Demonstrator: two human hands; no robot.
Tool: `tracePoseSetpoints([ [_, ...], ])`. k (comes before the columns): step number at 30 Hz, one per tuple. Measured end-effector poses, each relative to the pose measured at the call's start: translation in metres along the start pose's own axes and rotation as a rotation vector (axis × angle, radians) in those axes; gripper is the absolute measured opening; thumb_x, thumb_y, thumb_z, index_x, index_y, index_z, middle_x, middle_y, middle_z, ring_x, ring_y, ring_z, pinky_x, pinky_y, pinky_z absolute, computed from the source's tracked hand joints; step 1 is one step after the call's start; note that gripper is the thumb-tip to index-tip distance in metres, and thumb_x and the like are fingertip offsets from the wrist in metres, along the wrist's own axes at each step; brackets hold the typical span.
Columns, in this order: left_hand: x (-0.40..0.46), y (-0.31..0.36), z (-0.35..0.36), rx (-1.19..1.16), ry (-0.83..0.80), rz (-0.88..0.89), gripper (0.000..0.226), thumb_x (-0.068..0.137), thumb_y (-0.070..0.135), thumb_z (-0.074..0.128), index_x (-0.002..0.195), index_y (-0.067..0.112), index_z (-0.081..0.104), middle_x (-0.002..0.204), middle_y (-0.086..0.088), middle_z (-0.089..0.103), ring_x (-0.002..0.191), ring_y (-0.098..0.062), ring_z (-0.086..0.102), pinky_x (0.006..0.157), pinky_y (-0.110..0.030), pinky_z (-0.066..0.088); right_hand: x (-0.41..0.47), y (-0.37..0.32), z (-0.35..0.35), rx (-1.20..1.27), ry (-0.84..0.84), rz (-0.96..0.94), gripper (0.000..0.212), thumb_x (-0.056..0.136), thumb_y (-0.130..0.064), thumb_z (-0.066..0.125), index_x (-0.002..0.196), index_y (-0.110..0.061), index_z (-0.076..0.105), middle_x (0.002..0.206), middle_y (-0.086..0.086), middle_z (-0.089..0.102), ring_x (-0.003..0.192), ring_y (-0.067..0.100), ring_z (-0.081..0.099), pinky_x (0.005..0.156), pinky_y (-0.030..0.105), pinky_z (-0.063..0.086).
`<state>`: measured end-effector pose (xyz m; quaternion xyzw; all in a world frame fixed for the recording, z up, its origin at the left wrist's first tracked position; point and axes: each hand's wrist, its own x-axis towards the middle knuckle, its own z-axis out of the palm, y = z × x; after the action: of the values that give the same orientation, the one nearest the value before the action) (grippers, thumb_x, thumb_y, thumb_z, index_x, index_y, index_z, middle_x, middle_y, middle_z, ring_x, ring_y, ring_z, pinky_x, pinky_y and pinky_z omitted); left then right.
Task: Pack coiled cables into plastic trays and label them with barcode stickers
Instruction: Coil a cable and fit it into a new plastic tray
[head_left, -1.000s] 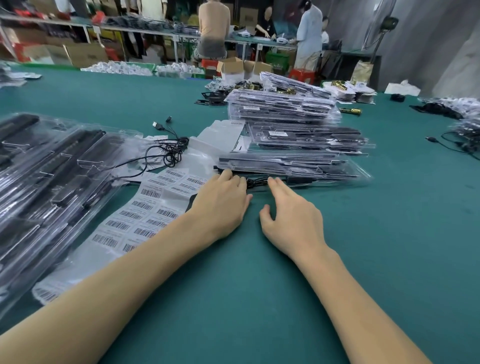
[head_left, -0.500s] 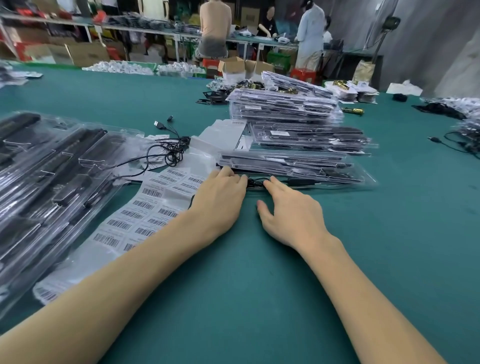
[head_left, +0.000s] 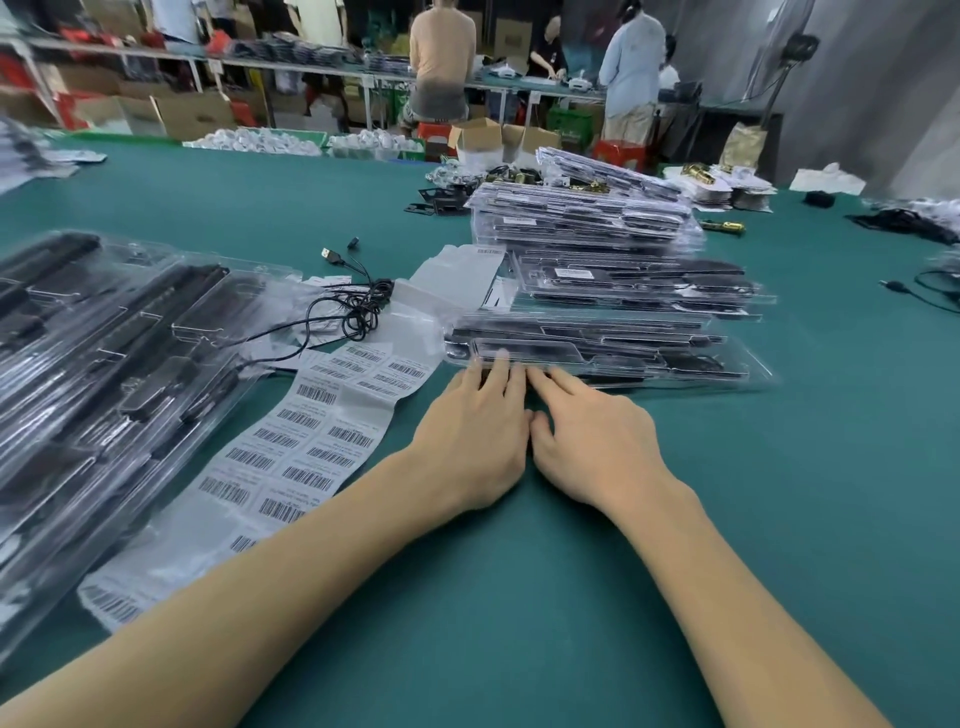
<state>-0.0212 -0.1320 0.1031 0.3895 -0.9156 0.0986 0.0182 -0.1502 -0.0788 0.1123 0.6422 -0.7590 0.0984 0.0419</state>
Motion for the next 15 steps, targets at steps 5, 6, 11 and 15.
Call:
tracePoseSetpoints([
  [5,0.001,-0.008,0.0,-0.092,0.032,0.031,0.062,0.104,0.033,0.02,0.156,0.001,0.01,0.165,-0.018,0.007,0.152,-0.033,0.011,0.123,-0.042,0.013,0.001,-0.002,-0.001,-0.018,-0.022,-0.003,0.056,0.101,-0.039,0.032,0.156,-0.035,0.024,0.162,-0.015,0.028,0.124,0.03,0.056,0.092,0.037,0.047],
  [6,0.0,-0.01,-0.001,-0.123,0.037,0.038,0.062,0.104,0.034,0.023,0.157,0.002,0.011,0.166,-0.018,0.004,0.152,-0.033,0.009,0.123,-0.042,0.012,0.001,-0.002,-0.002,-0.02,-0.036,0.004,0.057,0.101,-0.039,0.032,0.156,-0.035,0.023,0.163,-0.014,0.026,0.127,0.03,0.055,0.094,0.038,0.046],
  [11,-0.006,-0.006,-0.01,-0.094,-0.024,0.009,0.063,0.105,0.032,0.021,0.157,0.002,0.0,0.165,-0.02,-0.005,0.153,-0.034,-0.003,0.124,-0.043,0.006,0.0,-0.006,-0.002,-0.039,-0.032,0.027,0.057,0.1,-0.038,0.03,0.156,-0.034,0.023,0.162,-0.015,0.027,0.12,0.032,0.058,0.088,0.037,0.045],
  [15,-0.016,0.009,-0.02,-0.085,-0.087,-0.084,0.068,0.103,0.026,0.027,0.157,0.003,-0.006,0.164,-0.025,-0.006,0.153,-0.035,-0.004,0.125,-0.042,0.003,-0.001,-0.006,-0.002,-0.029,-0.024,0.03,0.055,0.1,-0.035,0.031,0.155,-0.035,0.026,0.159,-0.017,0.031,0.119,0.031,0.059,0.087,0.037,0.046],
])
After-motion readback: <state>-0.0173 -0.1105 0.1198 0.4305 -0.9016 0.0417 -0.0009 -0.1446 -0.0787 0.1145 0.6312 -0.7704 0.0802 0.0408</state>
